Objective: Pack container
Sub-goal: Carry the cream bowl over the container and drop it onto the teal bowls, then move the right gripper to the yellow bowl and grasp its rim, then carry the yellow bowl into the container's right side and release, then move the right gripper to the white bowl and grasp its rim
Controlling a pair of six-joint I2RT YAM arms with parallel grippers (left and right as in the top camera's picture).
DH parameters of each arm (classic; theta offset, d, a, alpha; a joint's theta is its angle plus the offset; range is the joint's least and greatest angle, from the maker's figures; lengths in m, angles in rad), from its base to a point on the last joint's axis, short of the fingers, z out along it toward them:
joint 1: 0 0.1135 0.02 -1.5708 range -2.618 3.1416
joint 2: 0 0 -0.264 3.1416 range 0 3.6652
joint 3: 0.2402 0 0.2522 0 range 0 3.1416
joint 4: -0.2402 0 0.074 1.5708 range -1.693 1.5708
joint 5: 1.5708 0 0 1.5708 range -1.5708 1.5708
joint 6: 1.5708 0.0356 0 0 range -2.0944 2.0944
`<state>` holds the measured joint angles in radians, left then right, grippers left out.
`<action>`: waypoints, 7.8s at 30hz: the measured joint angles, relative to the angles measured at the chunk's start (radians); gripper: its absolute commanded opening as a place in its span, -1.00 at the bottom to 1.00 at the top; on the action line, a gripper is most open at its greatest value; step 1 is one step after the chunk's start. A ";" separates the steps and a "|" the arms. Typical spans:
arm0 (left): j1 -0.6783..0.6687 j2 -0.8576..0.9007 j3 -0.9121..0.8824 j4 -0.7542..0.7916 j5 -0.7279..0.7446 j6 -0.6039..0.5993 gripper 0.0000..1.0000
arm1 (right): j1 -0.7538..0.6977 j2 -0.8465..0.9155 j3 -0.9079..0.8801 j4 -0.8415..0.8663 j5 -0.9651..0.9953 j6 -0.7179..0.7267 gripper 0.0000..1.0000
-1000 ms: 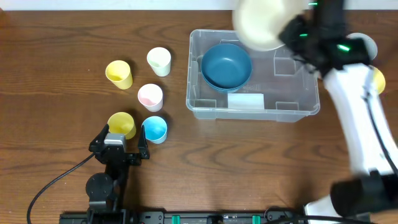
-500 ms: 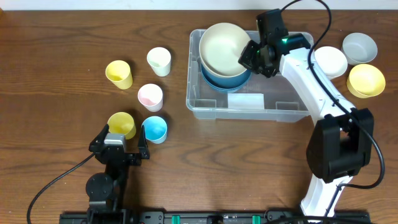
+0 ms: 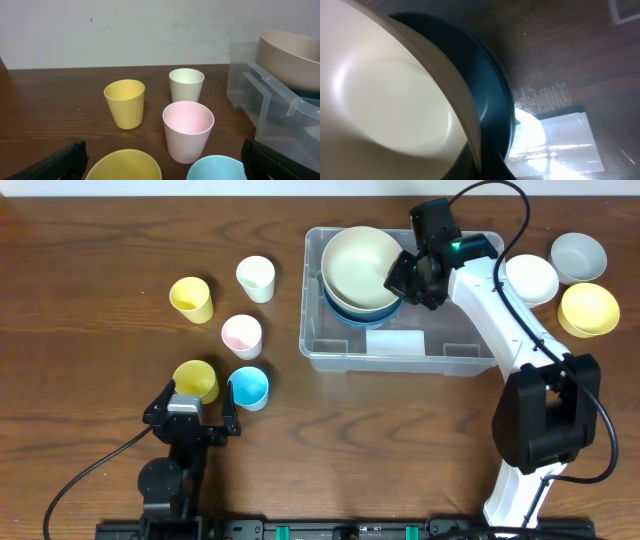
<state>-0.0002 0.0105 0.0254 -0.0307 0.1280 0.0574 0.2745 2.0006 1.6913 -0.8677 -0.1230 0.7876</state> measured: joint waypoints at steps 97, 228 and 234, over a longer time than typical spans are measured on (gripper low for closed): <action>0.000 0.000 0.000 0.000 0.000 0.000 0.96 | -0.919 0.140 -0.117 -0.023 0.209 -0.200 -0.35; 0.000 0.000 0.000 0.000 0.000 0.000 0.96 | -0.584 0.149 0.633 -0.472 0.254 -0.248 0.99; 0.000 0.000 0.000 0.000 0.000 0.000 0.96 | -0.595 0.158 0.379 -0.289 0.232 -0.248 0.97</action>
<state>-0.0002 0.0105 0.0254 -0.0311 0.1276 0.0574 -0.3206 2.1582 2.0701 -1.1568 0.1089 0.5392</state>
